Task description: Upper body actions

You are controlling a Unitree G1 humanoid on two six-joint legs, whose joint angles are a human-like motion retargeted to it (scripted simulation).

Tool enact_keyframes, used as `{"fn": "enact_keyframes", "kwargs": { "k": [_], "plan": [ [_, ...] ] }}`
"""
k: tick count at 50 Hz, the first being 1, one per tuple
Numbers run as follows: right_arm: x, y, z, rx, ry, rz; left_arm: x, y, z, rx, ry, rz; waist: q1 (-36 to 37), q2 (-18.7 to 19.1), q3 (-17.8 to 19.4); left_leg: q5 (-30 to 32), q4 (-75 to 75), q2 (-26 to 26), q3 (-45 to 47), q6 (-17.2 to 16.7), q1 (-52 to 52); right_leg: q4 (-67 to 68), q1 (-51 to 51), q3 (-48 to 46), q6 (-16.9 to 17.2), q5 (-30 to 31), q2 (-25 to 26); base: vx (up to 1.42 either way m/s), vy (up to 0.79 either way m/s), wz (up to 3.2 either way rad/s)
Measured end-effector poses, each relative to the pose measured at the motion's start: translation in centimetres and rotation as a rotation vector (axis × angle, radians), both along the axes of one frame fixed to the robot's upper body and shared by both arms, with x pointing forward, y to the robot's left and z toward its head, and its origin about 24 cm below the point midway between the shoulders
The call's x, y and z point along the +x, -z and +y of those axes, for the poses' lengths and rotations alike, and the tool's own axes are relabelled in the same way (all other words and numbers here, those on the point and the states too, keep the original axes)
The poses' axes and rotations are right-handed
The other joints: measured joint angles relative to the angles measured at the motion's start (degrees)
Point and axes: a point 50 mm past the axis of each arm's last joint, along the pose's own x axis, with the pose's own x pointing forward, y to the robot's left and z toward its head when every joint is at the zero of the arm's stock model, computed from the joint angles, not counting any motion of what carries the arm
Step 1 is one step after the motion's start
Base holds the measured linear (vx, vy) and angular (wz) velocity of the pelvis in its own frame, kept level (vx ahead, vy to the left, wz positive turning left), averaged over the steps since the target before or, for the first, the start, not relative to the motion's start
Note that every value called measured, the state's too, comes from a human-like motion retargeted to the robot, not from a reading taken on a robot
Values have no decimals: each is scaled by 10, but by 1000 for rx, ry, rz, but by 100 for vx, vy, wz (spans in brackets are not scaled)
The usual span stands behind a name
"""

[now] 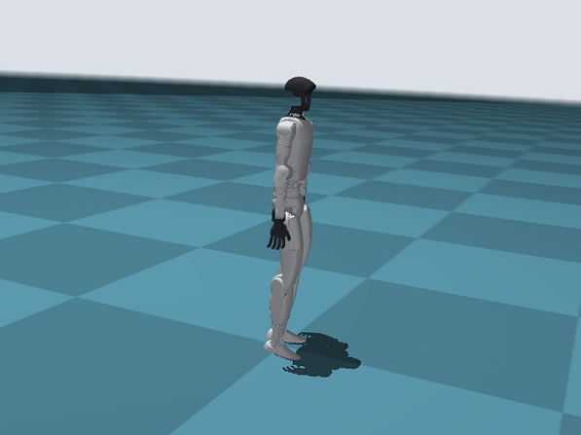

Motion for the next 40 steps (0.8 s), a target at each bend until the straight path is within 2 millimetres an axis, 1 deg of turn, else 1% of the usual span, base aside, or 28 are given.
{"fn": "enact_keyframes", "kwargs": {
  "k": [15, 27, 30, 35, 38, 40],
  "plan": [
    [1, 0, 1, 5, -4, -1, -2, 0, -1, -3, -8, 4, -5, -2, -2, -1, 10, 3, -2, -3, -10, -2, -3, -6, -1, -1, -1, 0, 0, 0],
    [1, 0, -1, 0, 2, -7, 2, 1, -5, -10, -6, -13, -2, -8, 3, 3, 19, -1, -12, -2, -23, 3, -10, -3, 1, 0, -7, 0, 0, 0],
    [5, 0, 0, 9, -8, -21, 1, 1, -3, -6, -16, -13, -5, -10, 4, 1, 21, 4, -12, -3, -28, 17, -23, 5, 6, -2, -6, 0, 0, 0],
    [18, -1, 3, 14, -54, -68, -2, 0, 1, -1, -43, -9, -6, -8, 12, -2, 21, 25, 7, -2, -34, 50, -55, 35, 20, 12, 5, -6, -3, -39],
    [26, -1, 5, 15, -85, -92, -4, -1, 3, 1, -62, -7, 1, -9, 17, -4, 17, 36, 32, -4, -33, 70, -75, 78, 21, 21, 15, -8, -3, -74],
    [27, -1, 6, 13, -97, -102, -6, -1, 5, 6, -74, -2, 2, -10, 19, -4, 16, 41, 43, -6, -32, 74, -81, 104, 19, 16, 23, -4, -5, -45]
  ]
}}
